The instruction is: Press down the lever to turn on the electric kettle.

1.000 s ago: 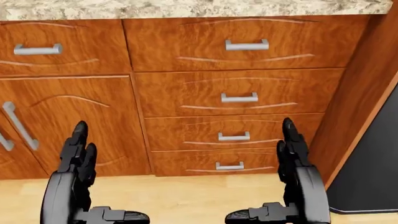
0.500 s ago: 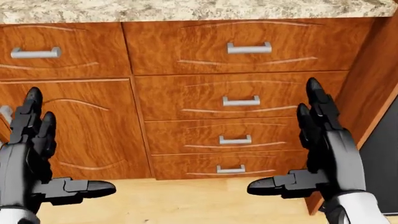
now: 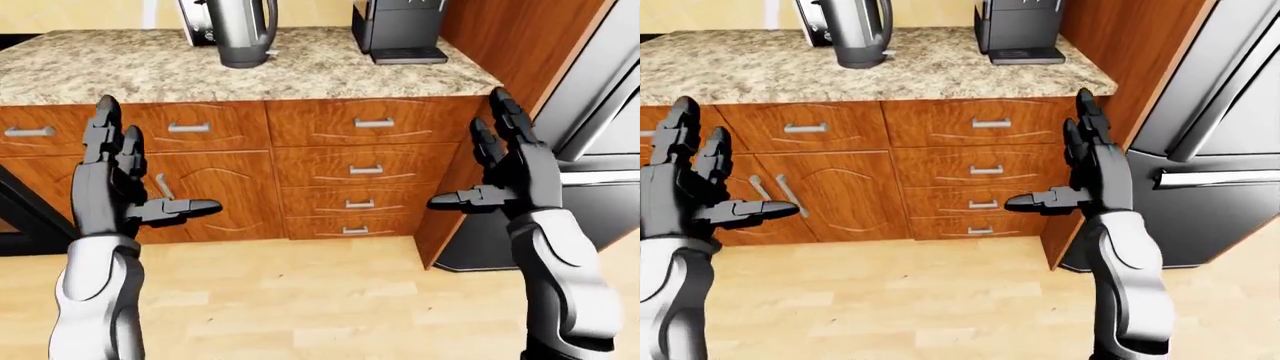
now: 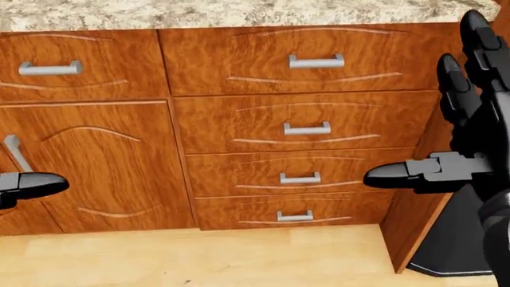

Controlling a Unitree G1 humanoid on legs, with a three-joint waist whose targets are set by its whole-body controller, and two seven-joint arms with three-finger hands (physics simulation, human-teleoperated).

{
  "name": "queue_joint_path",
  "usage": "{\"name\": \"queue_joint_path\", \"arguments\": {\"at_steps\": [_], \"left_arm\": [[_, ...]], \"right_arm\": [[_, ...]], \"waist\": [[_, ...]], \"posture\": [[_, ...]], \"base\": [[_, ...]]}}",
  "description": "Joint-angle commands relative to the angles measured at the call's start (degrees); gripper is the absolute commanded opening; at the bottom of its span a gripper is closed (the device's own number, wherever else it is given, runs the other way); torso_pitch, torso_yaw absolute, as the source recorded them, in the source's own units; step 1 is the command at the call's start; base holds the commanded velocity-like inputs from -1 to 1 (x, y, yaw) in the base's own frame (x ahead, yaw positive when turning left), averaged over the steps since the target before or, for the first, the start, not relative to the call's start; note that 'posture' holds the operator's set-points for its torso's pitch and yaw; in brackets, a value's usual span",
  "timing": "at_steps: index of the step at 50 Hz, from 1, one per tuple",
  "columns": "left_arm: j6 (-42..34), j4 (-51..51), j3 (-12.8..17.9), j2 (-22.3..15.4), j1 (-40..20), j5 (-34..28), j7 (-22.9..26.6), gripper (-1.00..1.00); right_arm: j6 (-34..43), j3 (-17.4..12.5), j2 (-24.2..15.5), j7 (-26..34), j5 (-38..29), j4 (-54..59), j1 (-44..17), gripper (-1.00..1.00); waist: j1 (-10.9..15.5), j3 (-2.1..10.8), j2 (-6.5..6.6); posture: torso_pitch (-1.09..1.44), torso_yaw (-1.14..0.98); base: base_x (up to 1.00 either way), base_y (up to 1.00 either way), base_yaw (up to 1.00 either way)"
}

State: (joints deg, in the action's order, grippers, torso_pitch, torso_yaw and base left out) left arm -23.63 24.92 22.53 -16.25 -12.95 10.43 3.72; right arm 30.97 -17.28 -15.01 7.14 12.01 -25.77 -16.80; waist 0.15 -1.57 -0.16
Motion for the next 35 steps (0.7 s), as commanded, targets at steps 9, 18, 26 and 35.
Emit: {"name": "queue_joint_path", "arguments": {"at_steps": [9, 18, 26, 35], "left_arm": [[-1.5, 3.8, 4.0, -4.9, -3.4, 3.2, -1.5, 1.00], [-1.7, 4.0, 5.5, -7.1, -4.5, 3.9, -2.2, 1.00], [-4.8, 5.1, 9.1, -11.4, -6.5, 7.0, -3.8, 1.00], [-7.9, 7.4, 11.3, -14.3, -7.2, 10.8, -6.2, 1.00]], "right_arm": [[1.7, -1.9, -3.4, -0.5, 1.6, -3.4, -4.4, 1.00], [4.2, -3.2, -6.2, -0.7, 4.0, -4.6, -7.3, 1.00], [7.9, -4.9, -9.0, -2.6, 7.2, -7.7, -9.9, 1.00], [10.1, -6.1, -11.3, -4.4, 10.1, -8.9, -11.8, 1.00]], "waist": [[0.0, 0.79, 0.30], [0.0, 1.54, 0.54], [-0.3, -0.23, 0.16], [-0.3, -0.25, 2.82]], "posture": [[0.00, 0.00], [0.00, 0.00], [0.00, 0.00], [0.00, 0.00]], "base": [[0.00, 0.00, 0.00], [0.01, 0.00, 0.00], [0.11, 0.00, 0.00], [0.12, 0.00, 0.00]]}}
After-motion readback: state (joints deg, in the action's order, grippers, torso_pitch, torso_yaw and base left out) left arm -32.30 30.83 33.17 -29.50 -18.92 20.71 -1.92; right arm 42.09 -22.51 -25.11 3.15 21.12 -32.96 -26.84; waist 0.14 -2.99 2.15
